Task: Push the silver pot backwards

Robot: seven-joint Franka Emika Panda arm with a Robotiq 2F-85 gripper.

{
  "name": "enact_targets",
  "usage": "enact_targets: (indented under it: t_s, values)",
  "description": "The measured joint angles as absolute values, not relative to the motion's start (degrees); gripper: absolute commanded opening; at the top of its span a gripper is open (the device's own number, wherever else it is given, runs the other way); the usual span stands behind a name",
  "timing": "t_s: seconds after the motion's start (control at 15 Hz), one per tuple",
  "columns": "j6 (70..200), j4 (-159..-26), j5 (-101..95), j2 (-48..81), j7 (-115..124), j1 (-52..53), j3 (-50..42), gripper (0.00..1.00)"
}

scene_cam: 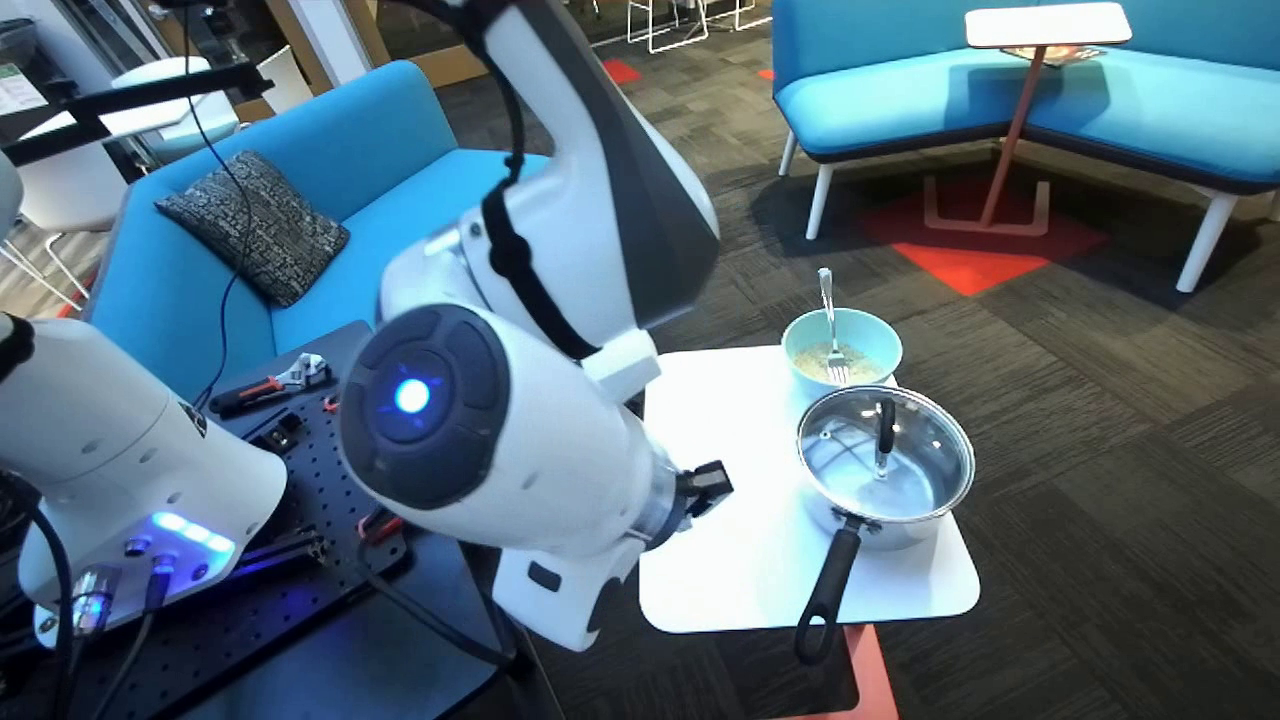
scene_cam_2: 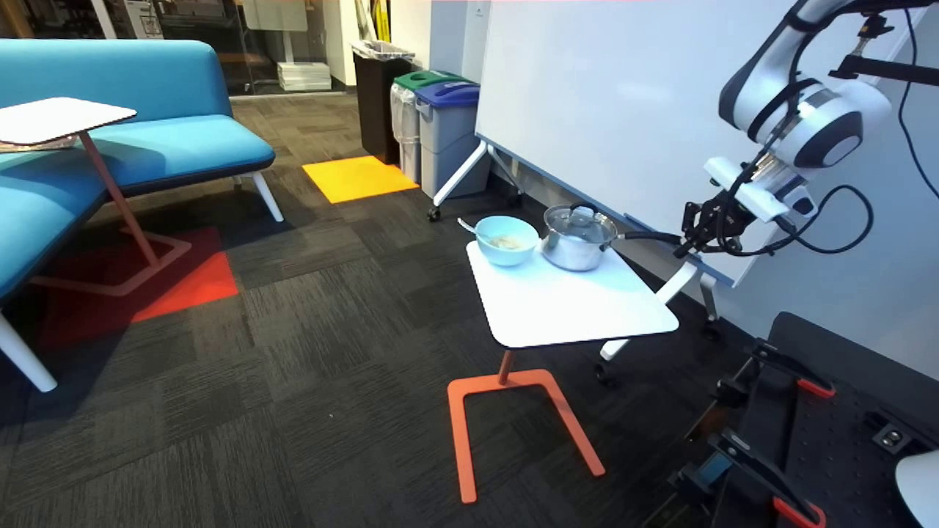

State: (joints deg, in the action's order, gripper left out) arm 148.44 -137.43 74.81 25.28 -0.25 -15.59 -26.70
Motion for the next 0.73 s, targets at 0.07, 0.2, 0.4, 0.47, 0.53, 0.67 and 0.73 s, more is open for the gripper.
enact_targets:
  t_s: [0.07, 0.2, 0.4, 0.47, 0.53, 0.67, 0.73]
  values:
    - [148.70, -139.94, 73.29, 22.21, -2.80, -14.69, -27.91, 0.00]
    - [148.86, -144.44, 68.40, 16.24, -6.19, -13.16, -30.08, 0.00]
    - [149.22, -150.12, 56.18, 7.36, -6.95, -14.04, -29.77, 0.00]
    - [149.21, -151.60, 52.12, 4.78, -6.95, -14.64, -29.28, 0.01]
    - [149.21, -152.33, 51.28, 3.25, -6.51, -15.46, -28.51, 0.01]
    - [149.21, -152.34, 51.28, 3.27, -6.52, -16.79, -27.37, 0.01]
    - [149.21, -152.14, 51.28, 3.87, -6.52, -16.92, -27.29, 0.01]
